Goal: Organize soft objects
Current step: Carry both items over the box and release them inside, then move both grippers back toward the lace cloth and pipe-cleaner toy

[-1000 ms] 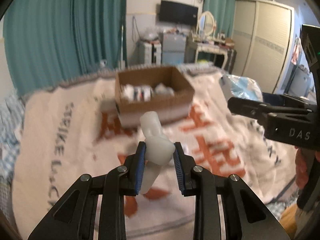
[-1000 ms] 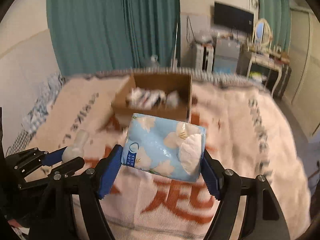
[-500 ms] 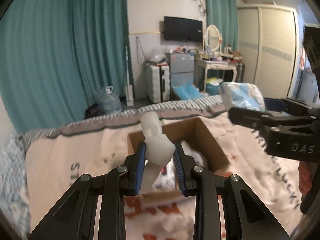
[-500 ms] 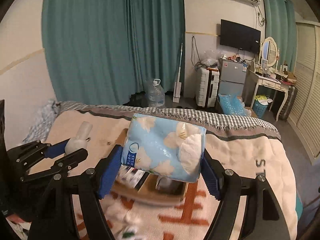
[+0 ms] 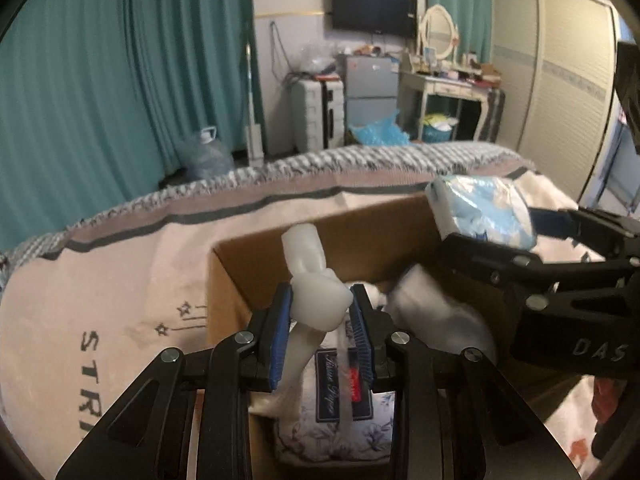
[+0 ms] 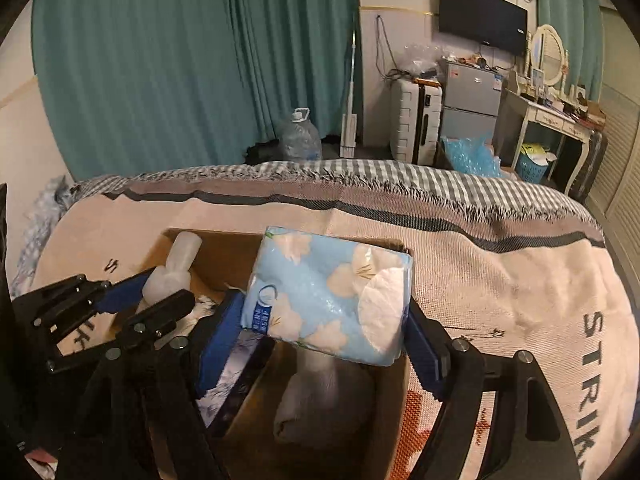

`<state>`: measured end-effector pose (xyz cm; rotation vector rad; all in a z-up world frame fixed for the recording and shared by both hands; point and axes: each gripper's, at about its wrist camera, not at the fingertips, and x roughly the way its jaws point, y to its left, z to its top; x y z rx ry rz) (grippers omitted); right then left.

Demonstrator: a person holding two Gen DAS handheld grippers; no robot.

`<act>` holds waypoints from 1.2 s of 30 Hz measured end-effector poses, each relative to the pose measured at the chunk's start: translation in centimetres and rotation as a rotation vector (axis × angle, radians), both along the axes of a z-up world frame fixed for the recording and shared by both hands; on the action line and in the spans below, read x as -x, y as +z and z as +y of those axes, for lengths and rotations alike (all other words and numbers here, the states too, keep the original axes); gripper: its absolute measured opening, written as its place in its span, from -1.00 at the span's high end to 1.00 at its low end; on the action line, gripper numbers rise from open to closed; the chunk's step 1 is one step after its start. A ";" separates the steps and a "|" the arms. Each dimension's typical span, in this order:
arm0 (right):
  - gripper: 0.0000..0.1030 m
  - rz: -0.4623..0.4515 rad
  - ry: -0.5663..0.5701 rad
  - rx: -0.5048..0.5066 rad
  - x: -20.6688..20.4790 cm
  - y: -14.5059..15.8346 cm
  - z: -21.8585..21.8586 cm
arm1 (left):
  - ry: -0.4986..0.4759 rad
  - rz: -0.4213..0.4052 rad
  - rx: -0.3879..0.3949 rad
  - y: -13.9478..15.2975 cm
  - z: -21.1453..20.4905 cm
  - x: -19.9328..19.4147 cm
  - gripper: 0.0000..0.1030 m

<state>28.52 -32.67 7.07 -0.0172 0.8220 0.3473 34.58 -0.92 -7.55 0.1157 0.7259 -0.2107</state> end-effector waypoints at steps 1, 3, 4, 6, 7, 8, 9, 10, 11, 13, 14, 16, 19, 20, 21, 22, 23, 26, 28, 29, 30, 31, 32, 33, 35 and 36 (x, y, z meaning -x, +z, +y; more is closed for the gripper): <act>-0.61 -0.002 -0.003 -0.009 0.0 -0.2 -0.4 | 0.004 0.017 -0.013 -0.3 -0.1 -0.2 0.40; -0.90 -0.011 -0.009 -0.035 0.1 -0.1 -0.8 | 0.005 0.022 -0.033 0.1 -0.6 0.3 0.11; -0.90 -0.023 -0.019 -0.036 0.3 0.1 -1.0 | 0.010 0.006 -0.038 0.5 -0.8 0.6 -0.31; -0.93 -0.038 -0.030 -0.013 0.9 1.4 -1.3 | 0.043 -0.040 -0.046 1.6 -0.6 1.4 -0.53; -0.93 -0.044 -0.031 -0.010 1.3 2.3 -1.4 | 0.053 -0.064 -0.050 2.7 -0.6 2.4 -0.53; -0.93 -0.057 -0.032 -0.010 1.9 3.3 -1.7 | 0.054 -0.069 -0.052 3.3 -0.5 2.5 -0.53; -0.93 -0.066 -0.035 -0.010 2.3 4.2 -1.8 | 0.055 -0.083 -0.050 4.8 -0.4 3.6 -0.53; -0.93 -0.078 -0.039 -0.009 3.2 5.7 -2.2 | 0.059 -0.094 -0.047 5.8 -0.1 4.2 -0.53; -0.93 -0.092 -0.040 -0.009 4.1 7.2 -2.5 | 0.059 -0.117 -0.046 7.5 0.1 5.5 -0.53; -0.94 -0.114 -0.046 -0.005 5.9 10.0 -2.9 | 0.058 -0.160 -0.045 10.3 0.4 7.6 -0.53; -0.95 -0.135 -0.053 -0.003 7.2 12.1 -3.1 | 0.057 -0.190 -0.044 12.2 0.5 9.1 -0.53; -0.98 -0.166 -0.066 -0.002 9.4 15.1 -3.7 | 0.058 -0.246 -0.048 15.7 0.8 11.9 -0.55; -1.00 -0.222 -0.081 0.016 13.5 19.9 -4.4 | 0.082 -0.333 -0.049 20.1 1.6 16.4 -0.79; -1.00 -0.244 -0.090 0.028 15.4 21.6 -4.6 | 0.088 -0.353 -0.051 20.9 1.8 17.4 -0.79; -1.00 -0.255 -0.094 0.032 16.3 22.5 -4.7 | 0.097 -0.375 -0.057 22.0 2.1 18.8 -0.79; -1.00 -0.271 -0.096 0.034 17.8 23.7 -4.8 | 0.103 -0.391 -0.058 23.1 2.4 20.3 -0.79; -1.00 -0.281 -0.100 0.037 19.4 24.8 -4.9 | 0.105 -0.399 -0.055 23.8 2.8 21.4 -0.79; -1.00 -0.303 -0.104 0.036 22.7 26.2 -5.0 | 0.108 -0.398 -0.047 24.9 4.0 24.5 -0.79; -1.00 -0.300 -0.103 0.037 24.8 26.2 -5.0 | 0.086 -0.387 -0.034 24.7 4.8 26.3 -0.79; -1.00 -0.294 -0.097 0.034 25.6 25.9 -5.0 | 0.076 -0.385 -0.026 24.3 5.0 27.0 -0.79; -1.00 -0.285 -0.089 0.034 26.5 25.3 -4.9 | 0.069 -0.385 -0.025 24.0 5.0 27.6 -0.79; -1.00 -0.278 -0.082 0.034 27.2 24.8 -4.8 | 0.068 -0.385 -0.028 23.2 5.2 28.1 -0.79; -1.00 -0.273 -0.077 0.039 27.9 24.1 -4.7 | 0.076 -0.379 -0.040 22.4 5.1 28.3 -0.79; -1.00 -0.275 -0.073 0.052 28.6 23.1 -4.4 | 0.071 -0.360 -0.047 21.3 5.2 28.3 -0.79; -1.00 -0.265 -0.070 0.083 29.4 21.1 -3.8 | 0.054 -0.315 -0.041 19.4 5.0 28.0 -0.79; -1.00 -0.249 -0.059 0.094 29.7 19.8 -3.5 | 0.052 -0.301 -0.038 18.6 4.9 27.9 -0.79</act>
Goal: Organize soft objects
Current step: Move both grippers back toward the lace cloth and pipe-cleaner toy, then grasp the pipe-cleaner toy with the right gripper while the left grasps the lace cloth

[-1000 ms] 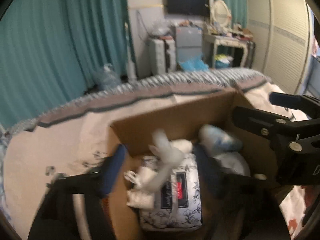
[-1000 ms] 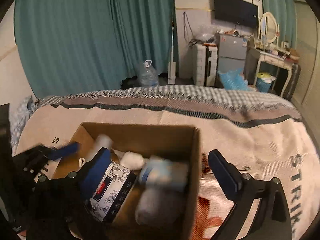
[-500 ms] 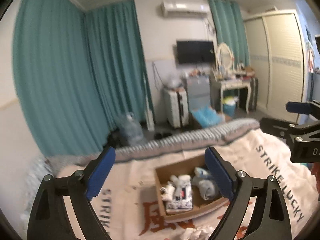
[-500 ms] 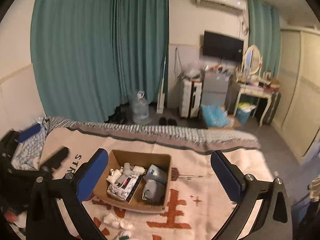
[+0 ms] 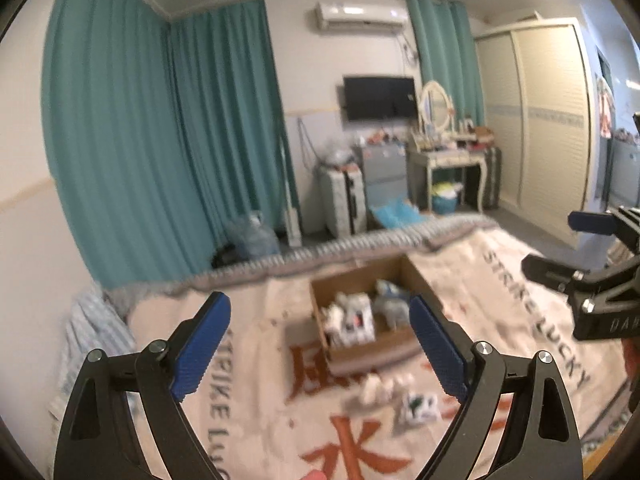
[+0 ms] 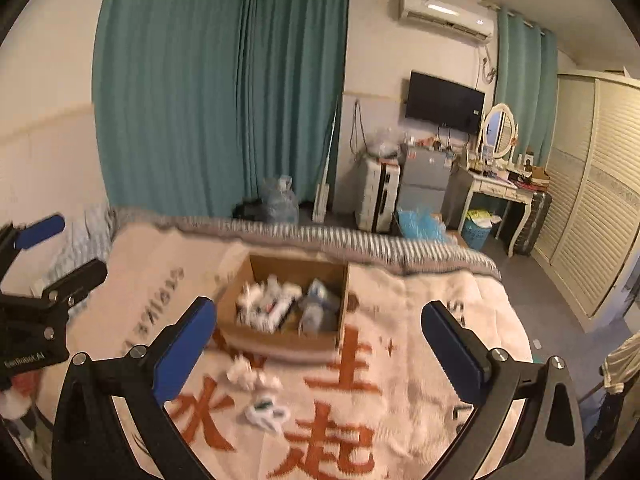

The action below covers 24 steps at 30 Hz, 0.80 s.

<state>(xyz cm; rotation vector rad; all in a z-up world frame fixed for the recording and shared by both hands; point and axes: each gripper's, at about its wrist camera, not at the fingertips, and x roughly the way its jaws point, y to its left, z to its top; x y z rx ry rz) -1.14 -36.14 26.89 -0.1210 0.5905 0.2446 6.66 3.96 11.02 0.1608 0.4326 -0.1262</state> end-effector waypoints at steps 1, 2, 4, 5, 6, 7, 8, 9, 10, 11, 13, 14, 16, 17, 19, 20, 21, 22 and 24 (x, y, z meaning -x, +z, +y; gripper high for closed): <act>-1.00 0.021 0.012 0.006 0.1 -1.2 0.3 | 0.000 0.017 0.001 -1.3 -0.1 -0.2 -0.79; -1.00 0.038 0.017 0.007 0.2 -2.5 0.6 | -0.005 0.031 -0.001 -2.3 -0.3 0.0 -0.79; -1.00 0.071 0.017 0.007 0.1 -5.3 0.8 | -0.029 0.064 0.001 -4.8 -0.5 0.1 -0.79; -1.00 0.090 0.011 0.005 -0.2 -6.7 1.0 | -0.036 0.068 0.002 -5.8 -0.6 0.1 -0.79; -1.00 0.109 0.012 -0.002 -0.4 -8.2 1.1 | -0.037 0.074 0.000 -7.2 -0.6 -0.2 -0.79; -1.00 0.133 0.019 -0.008 -0.8 -9.8 1.3 | -0.037 0.087 -0.002 -8.2 -0.7 -0.3 -0.79; -1.00 0.153 0.017 -0.011 -1.1 -10.9 1.3 | -0.037 0.096 0.000 -9.0 -0.6 -0.4 -0.79; -1.00 0.188 0.013 -0.016 -1.8 -13.0 1.4 | -0.037 0.117 0.005 -10.4 -0.5 -0.7 -0.79; -1.00 0.211 0.014 -0.021 -2.2 -14.5 1.6 | -0.035 0.131 0.011 -11.2 -0.2 -1.0 -0.79; -1.00 0.229 0.011 -0.026 -2.6 -15.7 1.8 | -0.034 0.144 0.022 -12.1 0.1 -1.1 -0.79; -1.00 0.268 0.009 -0.034 -3.2 -18.3 2.2 | -0.015 0.167 0.030 -13.9 0.8 -1.8 -0.79; -0.99 0.289 0.005 -0.036 -3.7 -19.7 2.7 | -0.002 0.181 0.034 -14.7 1.1 -2.4 -0.79; -0.99 0.330 0.009 -0.043 -4.6 -22.1 3.7 | 0.011 0.210 0.065 -16.1 1.8 -3.2 -0.79; -0.97 0.354 0.015 -0.044 -5.0 -23.2 4.2 | 0.023 0.212 0.087 -16.6 2.3 -3.4 -0.79; -0.90 0.387 0.019 -0.038 -5.6 -24.9 4.8 | 0.052 0.194 0.133 -17.1 3.0 -3.7 -0.79; -0.86 0.410 0.020 -0.037 -6.1 -26.1 5.1 | 0.062 0.193 0.152 -17.5 3.3 -4.0 -0.79; -0.83 0.428 0.021 -0.044 -6.4 -26.9 5.3 | 0.069 0.205 0.170 -17.8 3.5 -4.4 -0.79; -0.79 0.451 0.021 -0.056 -6.8 -27.9 5.3 | 0.067 0.219 0.174 -18.2 3.6 -4.9 -0.79; -0.61 0.502 0.030 -0.077 -7.3 -29.7 5.5 | 0.059 0.238 0.151 -18.9 3.1 -5.5 -0.79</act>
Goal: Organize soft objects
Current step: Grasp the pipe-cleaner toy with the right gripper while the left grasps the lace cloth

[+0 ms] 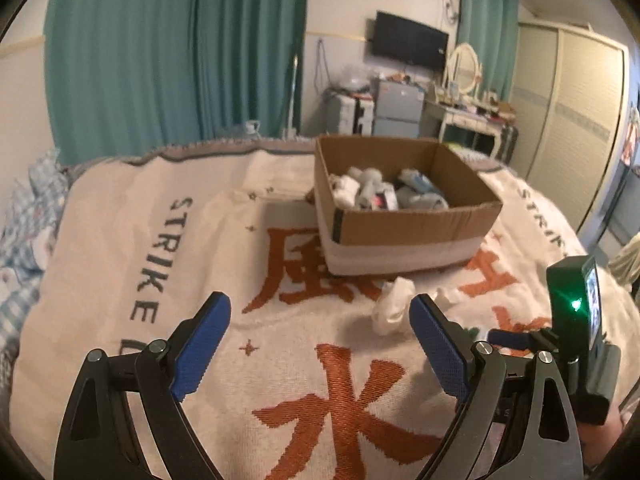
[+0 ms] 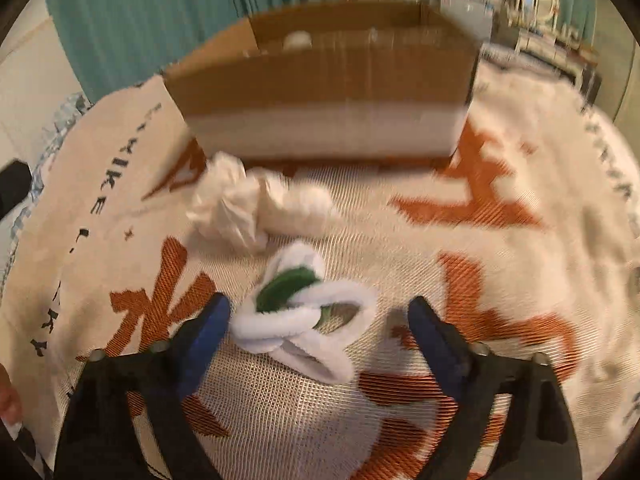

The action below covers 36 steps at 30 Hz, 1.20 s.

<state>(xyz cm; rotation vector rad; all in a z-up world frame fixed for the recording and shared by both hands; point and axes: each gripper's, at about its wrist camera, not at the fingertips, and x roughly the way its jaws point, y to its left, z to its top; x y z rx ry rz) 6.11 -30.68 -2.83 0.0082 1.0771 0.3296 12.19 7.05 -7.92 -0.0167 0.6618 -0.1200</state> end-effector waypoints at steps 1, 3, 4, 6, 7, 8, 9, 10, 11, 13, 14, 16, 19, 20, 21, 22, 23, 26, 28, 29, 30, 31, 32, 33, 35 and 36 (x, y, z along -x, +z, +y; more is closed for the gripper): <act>-0.61 -0.001 0.000 0.001 0.0 -0.2 0.0 | -0.005 0.004 -0.015 -0.4 -0.3 -0.2 -0.79; -0.29 -0.021 0.011 0.014 0.1 -0.3 0.1 | -0.027 0.025 -0.032 -1.2 -0.8 -0.7 -0.79; -0.16 -0.028 0.013 0.030 0.2 -0.1 0.1 | -0.036 0.045 -0.030 -1.7 -1.3 -0.9 -0.79; -0.01 -0.039 0.023 0.029 0.2 0.4 -0.1 | -0.043 0.068 -0.023 -2.3 -1.8 -1.0 -0.79; 0.01 -0.042 0.024 0.018 0.3 0.7 -0.4 | -0.049 0.080 -0.017 -2.6 -2.1 -0.9 -0.77; 0.01 -0.045 0.017 0.014 0.5 1.2 -0.9 | -0.053 0.089 -0.014 -2.8 -2.4 -0.9 -0.77; 0.02 -0.048 0.012 0.012 0.6 1.5 -1.2 | -0.058 0.102 -0.010 -3.0 -2.8 -0.8 -0.76; 0.02 -0.061 0.006 0.010 0.9 2.0 -1.7 | -0.065 0.111 -0.010 -3.1 -3.2 -0.7 -0.76; 0.02 -0.082 -0.003 0.015 1.2 2.7 -2.4 | -0.073 0.119 -0.009 -3.2 -3.5 -0.7 -0.76; 0.02 -0.115 -0.025 0.035 1.4 3.8 -3.6 | -0.091 0.146 -0.012 -3.7 -4.7 -0.8 -0.76; 0.02 -0.123 -0.035 0.037 1.2 4.1 -4.2 | -0.096 0.161 -0.014 -4.1 -5.4 -1.0 -0.76; 0.02 -0.134 -0.067 0.019 0.5 4.6 -5.5 | -0.096 0.179 -0.013 -4.7 -6.5 -1.5 -0.75; 0.02 -0.152 -0.087 0.018 -1.1 5.2 -6.2 | -0.112 0.198 0.000 -5.4 -8.0 -2.6 -0.49; 0.02 -0.160 -0.085 0.028 -1.7 5.2 -5.9 | -0.120 0.204 -0.002 -5.6 -8.3 -3.0 -0.40; 0.02 -0.169 -0.087 0.040 -2.3 5.3 -5.8 | -0.119 0.213 -0.013 -5.9 -8.7 -3.6 -0.35; 0.02 -0.178 -0.091 0.060 -3.0 5.4 -5.7 | -0.113 0.219 -0.019 -6.1 -9.0 -4.2 -0.35; 0.02 -0.186 -0.086 0.074 -3.8 5.4 -5.3 | -0.117 0.221 -0.014 -6.3 -9.2 -4.7 -0.35; 0.02 -0.180 -0.088 0.036 -5.6 5.3 -5.6 | -0.112 0.224 -0.022 -7.0 -9.7 -6.2 -0.35; 0.02 -0.165 -0.097 0.011 -6.7 4.4 -6.0 | -0.108 0.232 -0.027 -7.7 -10.0 -7.2 -0.35; 0.02 -0.156 -0.103 0.004 -7.0 3.8 -6.1 | -0.102 0.235 -0.030 -8.1 -10.1 -7.6 -0.35; 0.02 -0.151 -0.109 -0.001 -7.1 3.4 -6.2 | -0.098 0.241 -0.028 -8.6 -10.1 -8.1 -0.35; 0.02 -0.146 -0.119 -0.008 -7.3 2.9 -6.3 | -0.097 0.246 -0.024 -8.9 -10.2 -8.4 -0.35; 0.02 -0.136 -0.128 -0.018 -7.5 2.3 -6.5 | -0.095 0.249 -0.021 -9.1 -10.1 -8.7 -0.35; 0.02 -0.129 -0.130 -0.024 -7.6 2.0 -6.6 | -0.089 0.250 -0.014 -9.4 -10.0 -8.9 -0.27; 0.02 -0.121 -0.139 -0.020 -7.6 1.4 -6.6 | -0.091 0.248 0.000 -9.5 -9.9 -9.0 -0.04; 0.02 -0.119 -0.140 -0.020 -7.6 1.3 -6.6 | -0.090 0.245 0.001 -9.5 -9.9 -8.9 0.06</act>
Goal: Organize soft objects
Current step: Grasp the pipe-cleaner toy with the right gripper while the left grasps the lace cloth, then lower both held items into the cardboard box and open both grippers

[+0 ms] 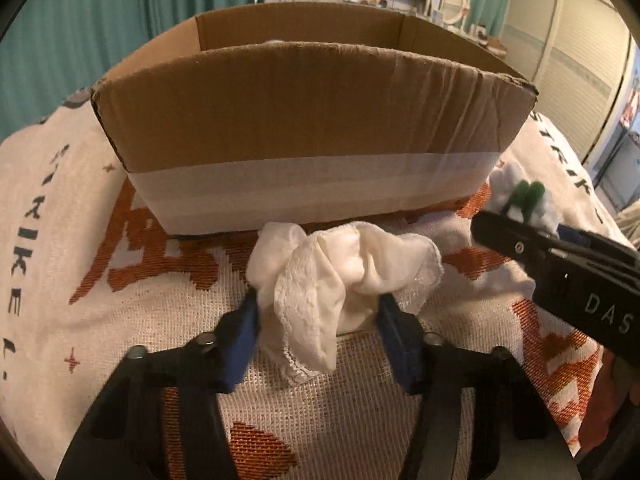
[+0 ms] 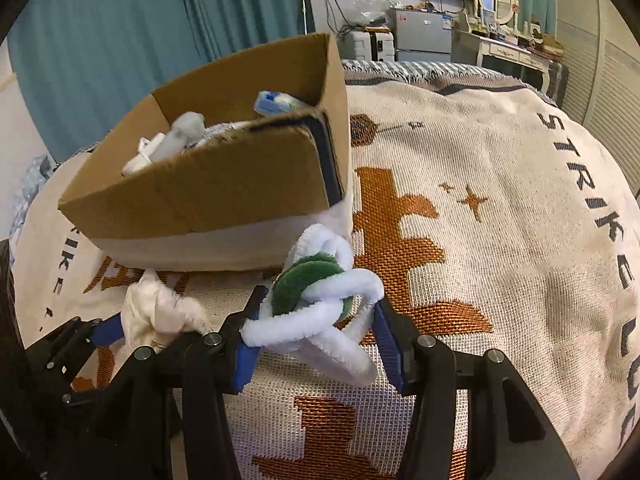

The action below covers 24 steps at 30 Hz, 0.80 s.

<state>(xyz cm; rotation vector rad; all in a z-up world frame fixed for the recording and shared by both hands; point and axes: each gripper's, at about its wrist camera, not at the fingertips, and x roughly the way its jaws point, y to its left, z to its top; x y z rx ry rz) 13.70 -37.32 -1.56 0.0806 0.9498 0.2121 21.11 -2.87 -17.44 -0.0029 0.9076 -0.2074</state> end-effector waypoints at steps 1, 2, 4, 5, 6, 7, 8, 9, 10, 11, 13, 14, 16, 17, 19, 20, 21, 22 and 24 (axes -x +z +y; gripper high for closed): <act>0.02 0.002 -0.001 -0.002 0.0 -0.1 0.0 | -0.004 -0.005 0.002 0.1 0.1 0.2 0.25; 0.02 0.000 -0.004 -0.002 0.1 0.0 0.1 | -0.008 -0.007 0.002 0.2 0.1 0.3 0.30; 0.02 -0.009 -0.008 0.003 0.4 0.2 0.1 | -0.020 -0.018 0.003 0.7 0.3 0.9 0.41; 0.02 -0.016 -0.009 0.007 0.7 0.5 0.1 | -0.025 -0.022 0.004 0.9 0.4 1.0 0.45; 0.02 -0.019 -0.006 0.008 1.0 0.7 0.1 | -0.029 -0.029 0.007 1.4 0.6 1.4 0.50; 0.02 -0.021 -0.001 0.009 1.3 0.9 0.0 | -0.029 -0.033 0.009 1.7 0.7 1.7 0.51; 0.02 -0.024 0.005 0.012 1.7 1.2 0.0 | -0.029 -0.040 0.015 2.2 1.0 1.9 0.51; 0.02 -0.028 0.009 0.015 2.1 1.5 -0.1 | -0.032 -0.052 0.030 2.9 1.2 2.6 0.51; 0.02 -0.031 0.016 0.018 2.6 1.9 -0.2 | -0.037 -0.064 0.047 3.7 1.6 3.1 0.51; 0.02 -0.039 0.023 0.024 3.2 2.6 -0.3 | -0.040 -0.071 0.057 4.1 1.8 3.5 0.51; 0.02 -0.057 0.038 0.039 4.3 3.8 -0.3 | -0.056 -0.088 0.065 5.6 1.8 4.8 0.51; 0.02 -0.066 0.043 0.048 4.8 4.4 -0.3 | -0.062 -0.104 0.059 6.5 1.7 5.6 0.51; 0.02 -0.086 0.053 0.056 5.8 5.9 -0.4 | -0.073 -0.131 0.058 8.2 1.8 6.7 0.51; 0.02 -0.098 0.057 0.055 6.4 6.9 -0.5 | -0.077 -0.146 0.059 9.0 1.8 7.3 0.51; 0.02 -0.127 0.058 0.041 7.5 8.9 -1.0 | -0.091 -0.190 0.073 11.0 1.9 8.7 0.51; 0.02 -0.140 0.057 0.030 7.9 9.8 -1.2 | -0.098 -0.213 0.081 12.0 2.0 9.3 0.51; 0.02 -0.152 0.060 0.018 8.1 10.7 -1.3 | -0.100 -0.223 0.082 12.6 1.7 9.4 0.51; 0.02 -0.166 0.062 0.008 8.4 11.8 -1.5 | -0.099 -0.240 0.078 13.5 1.7 9.8 0.51; 0.02 -0.207 0.061 -0.004 8.9 14.7 -1.8 | -0.096 -0.269 0.072 15.2 1.1 9.9 0.51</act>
